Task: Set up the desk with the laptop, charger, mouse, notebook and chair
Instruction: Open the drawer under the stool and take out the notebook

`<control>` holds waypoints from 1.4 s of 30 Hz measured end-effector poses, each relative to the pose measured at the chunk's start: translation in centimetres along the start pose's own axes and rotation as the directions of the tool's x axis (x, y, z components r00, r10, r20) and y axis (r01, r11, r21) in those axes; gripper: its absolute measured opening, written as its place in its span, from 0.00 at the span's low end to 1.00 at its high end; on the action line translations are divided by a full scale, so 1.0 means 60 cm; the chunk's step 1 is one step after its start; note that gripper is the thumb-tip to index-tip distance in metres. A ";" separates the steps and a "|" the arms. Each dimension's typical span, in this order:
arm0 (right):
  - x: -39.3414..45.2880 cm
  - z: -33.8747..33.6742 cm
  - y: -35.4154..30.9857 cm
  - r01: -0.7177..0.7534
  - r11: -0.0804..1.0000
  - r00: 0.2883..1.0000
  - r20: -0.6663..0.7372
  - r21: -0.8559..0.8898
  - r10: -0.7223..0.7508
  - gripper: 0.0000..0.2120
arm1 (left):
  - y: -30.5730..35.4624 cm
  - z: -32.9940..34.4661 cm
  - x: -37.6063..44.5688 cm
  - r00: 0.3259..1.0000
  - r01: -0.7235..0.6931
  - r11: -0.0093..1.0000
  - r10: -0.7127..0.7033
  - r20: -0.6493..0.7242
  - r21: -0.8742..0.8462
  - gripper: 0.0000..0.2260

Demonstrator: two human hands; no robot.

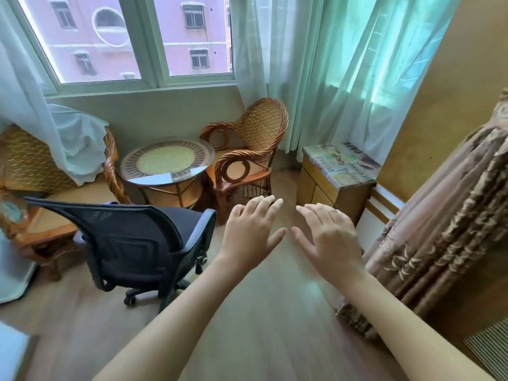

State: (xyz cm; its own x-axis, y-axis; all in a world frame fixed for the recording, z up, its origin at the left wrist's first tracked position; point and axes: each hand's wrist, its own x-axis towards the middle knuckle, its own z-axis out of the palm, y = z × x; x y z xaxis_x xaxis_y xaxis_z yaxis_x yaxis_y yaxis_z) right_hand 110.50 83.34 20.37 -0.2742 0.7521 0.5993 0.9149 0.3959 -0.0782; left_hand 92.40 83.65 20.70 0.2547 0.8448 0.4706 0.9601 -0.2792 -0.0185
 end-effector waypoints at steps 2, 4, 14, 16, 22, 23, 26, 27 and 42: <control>0.021 0.020 0.027 -0.011 1.000 1.000 0.011 -0.002 0.011 0.21 | -0.001 0.022 0.035 1.000 -0.016 1.000 0.016 0.003 -0.009 0.26; 0.043 0.042 0.057 -0.028 1.000 0.999 0.027 -0.010 0.028 0.22 | -0.002 0.049 0.070 0.999 -0.033 0.999 0.033 0.006 -0.020 0.26; 0.180 0.184 0.254 -0.050 0.997 0.993 0.103 -0.051 0.055 0.22 | 0.014 0.211 0.294 0.998 -0.031 0.999 0.032 0.046 -0.028 0.27; 0.210 0.208 0.290 -0.042 0.997 0.991 0.121 -0.058 0.049 0.22 | 0.020 0.240 0.341 0.998 -0.029 0.999 0.030 0.049 -0.034 0.28; 0.296 0.270 0.374 -0.028 0.996 0.989 0.139 -0.085 0.039 0.21 | 0.030 0.310 0.461 0.998 -0.015 0.998 0.018 0.054 -0.058 0.28; 0.308 0.281 0.385 -0.027 0.995 0.990 0.133 -0.091 0.039 0.21 | 0.027 0.322 0.480 0.998 -0.021 0.998 0.024 0.058 -0.061 0.28; 0.351 0.315 0.417 -0.026 0.994 0.992 0.121 -0.108 0.039 0.21 | 0.013 0.365 0.541 0.997 -0.036 0.996 0.041 0.067 -0.083 0.28; 0.366 0.329 0.428 -0.029 0.993 0.992 0.120 -0.114 0.043 0.21 | 0.007 0.379 0.562 0.997 -0.037 0.995 0.044 0.071 -0.091 0.28; 0.595 0.547 0.558 -0.242 0.937 0.951 0.130 -0.251 0.280 0.20 | -0.118 0.621 0.889 0.951 -0.276 0.940 0.297 0.083 -0.199 0.28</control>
State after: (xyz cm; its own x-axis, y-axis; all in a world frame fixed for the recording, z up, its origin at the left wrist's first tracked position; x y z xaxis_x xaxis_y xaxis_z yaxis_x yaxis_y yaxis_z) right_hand 121.63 140.74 12.98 -0.0429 0.8945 0.4449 0.9982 0.0569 -0.0183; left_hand 103.48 147.71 13.05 0.5367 0.7587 0.3692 0.8096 -0.5864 0.0281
